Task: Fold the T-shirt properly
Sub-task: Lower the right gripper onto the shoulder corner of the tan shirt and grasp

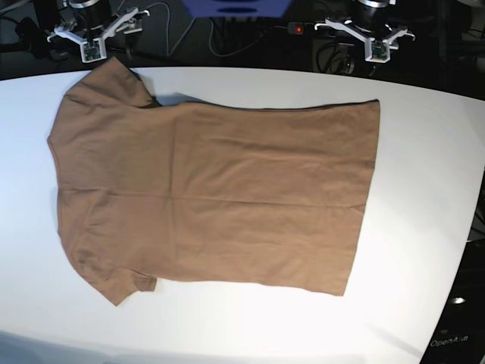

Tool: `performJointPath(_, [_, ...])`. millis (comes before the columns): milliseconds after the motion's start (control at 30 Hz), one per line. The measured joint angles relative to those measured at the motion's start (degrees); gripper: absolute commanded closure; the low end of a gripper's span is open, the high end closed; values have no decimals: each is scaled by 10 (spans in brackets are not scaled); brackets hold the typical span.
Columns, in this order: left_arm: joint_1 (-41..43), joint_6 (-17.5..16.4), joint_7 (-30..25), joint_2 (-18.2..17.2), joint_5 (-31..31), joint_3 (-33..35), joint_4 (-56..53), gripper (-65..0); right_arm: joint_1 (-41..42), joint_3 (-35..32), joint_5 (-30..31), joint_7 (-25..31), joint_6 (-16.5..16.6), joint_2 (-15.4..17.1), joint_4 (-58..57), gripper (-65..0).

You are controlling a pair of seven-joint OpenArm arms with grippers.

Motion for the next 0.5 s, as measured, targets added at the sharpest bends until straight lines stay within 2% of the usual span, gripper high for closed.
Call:
performJointPath(33, [0, 0, 0, 0, 0, 0, 0, -252, 1, -4, 0, 0, 4, 0, 0, -541])
performJointPath(133, [0, 0, 0, 0, 0, 0, 0, -252, 11, -4, 0, 0, 45, 0, 0, -538])
performJointPath(333, [-1, 0, 0, 0, 0, 0, 0, -252, 11, 0, 7, -2, 47, -4, 0, -534])
performJointPath(500, [-1, 0, 0, 0, 2, 0, 0, -252, 9, 32, 144, -4, 46, -11, -1, -534])
